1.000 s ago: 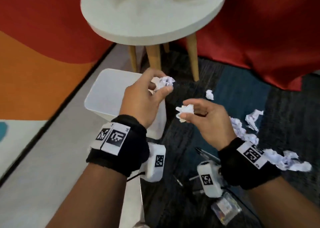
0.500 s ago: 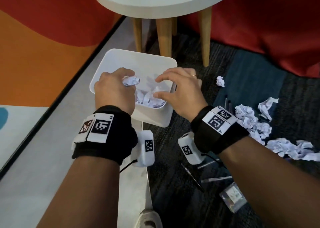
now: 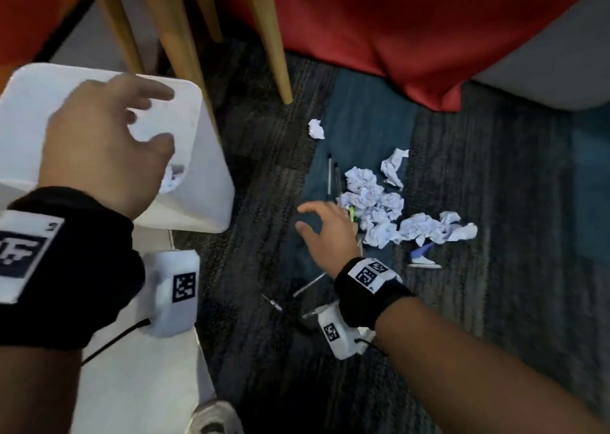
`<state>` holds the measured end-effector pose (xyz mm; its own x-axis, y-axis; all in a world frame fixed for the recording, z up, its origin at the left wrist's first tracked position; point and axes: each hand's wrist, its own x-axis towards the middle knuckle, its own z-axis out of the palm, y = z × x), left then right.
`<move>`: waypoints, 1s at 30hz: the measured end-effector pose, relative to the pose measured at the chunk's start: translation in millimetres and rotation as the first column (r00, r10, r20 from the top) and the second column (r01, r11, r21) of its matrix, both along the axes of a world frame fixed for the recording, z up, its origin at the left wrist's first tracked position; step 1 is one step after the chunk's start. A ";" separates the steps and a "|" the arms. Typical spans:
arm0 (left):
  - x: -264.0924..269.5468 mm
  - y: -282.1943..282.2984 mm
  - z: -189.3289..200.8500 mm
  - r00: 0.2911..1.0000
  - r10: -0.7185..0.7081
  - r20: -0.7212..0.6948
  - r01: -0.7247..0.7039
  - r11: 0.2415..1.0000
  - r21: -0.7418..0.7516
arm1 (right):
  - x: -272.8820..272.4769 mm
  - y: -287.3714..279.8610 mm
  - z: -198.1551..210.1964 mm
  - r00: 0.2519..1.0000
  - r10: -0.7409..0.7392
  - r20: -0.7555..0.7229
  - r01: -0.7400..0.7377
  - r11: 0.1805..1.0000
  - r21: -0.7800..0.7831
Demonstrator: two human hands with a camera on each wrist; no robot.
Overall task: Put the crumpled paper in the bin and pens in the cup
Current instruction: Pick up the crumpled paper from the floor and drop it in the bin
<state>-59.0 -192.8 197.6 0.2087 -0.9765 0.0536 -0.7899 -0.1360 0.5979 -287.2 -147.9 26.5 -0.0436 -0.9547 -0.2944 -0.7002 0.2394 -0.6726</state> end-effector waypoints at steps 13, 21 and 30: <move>-139.6 33.2 -117.9 0.784 -0.619 -0.056 0.586 0.707 0.395 | -137.7 6.3 -97.1 0.921 -0.347 -0.176 0.362 0.930 0.060; -189.1 60.1 -203.8 0.748 -0.646 -0.150 0.624 0.610 0.488 | -149.6 29.2 -116.5 0.983 -0.175 -0.057 0.183 0.961 0.209; -214.0 70.6 -284.6 0.705 -0.709 -0.017 0.607 0.591 0.530 | -136.9 65.6 -113.8 0.997 0.059 0.039 -0.066 0.977 0.201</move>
